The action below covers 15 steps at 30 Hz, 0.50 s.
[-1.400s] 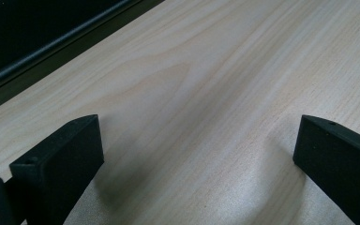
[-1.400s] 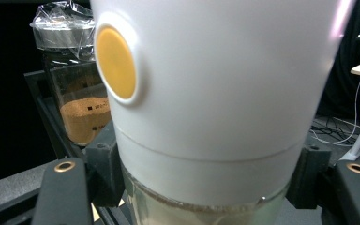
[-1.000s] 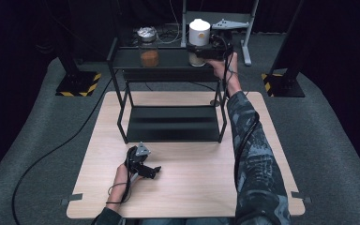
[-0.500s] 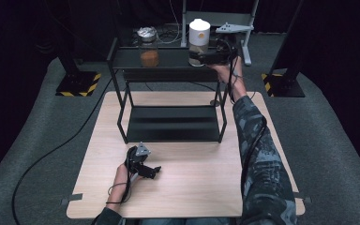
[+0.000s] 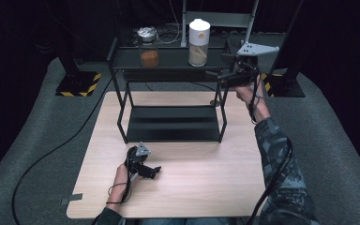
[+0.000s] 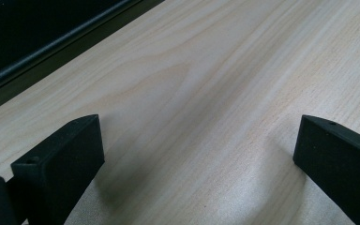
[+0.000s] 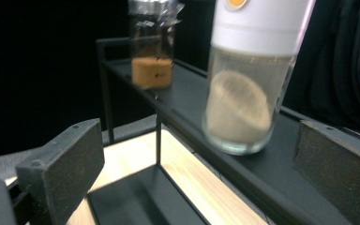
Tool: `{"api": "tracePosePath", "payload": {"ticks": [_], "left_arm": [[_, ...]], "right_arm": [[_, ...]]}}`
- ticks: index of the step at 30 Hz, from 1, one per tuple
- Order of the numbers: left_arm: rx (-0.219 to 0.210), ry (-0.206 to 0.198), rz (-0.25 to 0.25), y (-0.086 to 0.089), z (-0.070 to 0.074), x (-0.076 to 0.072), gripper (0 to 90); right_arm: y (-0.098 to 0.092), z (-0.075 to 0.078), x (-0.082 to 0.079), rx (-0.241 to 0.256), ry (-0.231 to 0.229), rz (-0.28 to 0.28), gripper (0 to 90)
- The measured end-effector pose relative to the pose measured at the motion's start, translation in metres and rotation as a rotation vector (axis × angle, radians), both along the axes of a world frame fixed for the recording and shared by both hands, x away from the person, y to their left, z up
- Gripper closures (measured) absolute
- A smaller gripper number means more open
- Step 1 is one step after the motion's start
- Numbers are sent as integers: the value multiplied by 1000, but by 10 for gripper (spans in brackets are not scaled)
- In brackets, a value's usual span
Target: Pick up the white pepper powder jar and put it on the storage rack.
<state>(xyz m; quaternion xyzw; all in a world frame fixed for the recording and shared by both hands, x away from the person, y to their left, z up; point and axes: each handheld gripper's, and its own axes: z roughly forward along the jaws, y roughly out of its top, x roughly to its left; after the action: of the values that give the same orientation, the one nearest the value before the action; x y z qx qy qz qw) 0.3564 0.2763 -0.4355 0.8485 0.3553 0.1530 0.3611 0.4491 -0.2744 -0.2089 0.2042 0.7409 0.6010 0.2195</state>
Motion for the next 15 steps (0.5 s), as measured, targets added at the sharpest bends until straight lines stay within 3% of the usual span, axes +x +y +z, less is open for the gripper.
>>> {"api": "tracePosePath", "payload": {"ticks": [9, 15], "left_arm": [[0, 0, 0, 0, 0, 0, 11], [0, -1, 0, 0, 0, 0, 11]], "right_arm": [[-29, -36, -42, -33, 3, 7, 6], [-43, -76, -69, -70, 43, -9, 6]]}}
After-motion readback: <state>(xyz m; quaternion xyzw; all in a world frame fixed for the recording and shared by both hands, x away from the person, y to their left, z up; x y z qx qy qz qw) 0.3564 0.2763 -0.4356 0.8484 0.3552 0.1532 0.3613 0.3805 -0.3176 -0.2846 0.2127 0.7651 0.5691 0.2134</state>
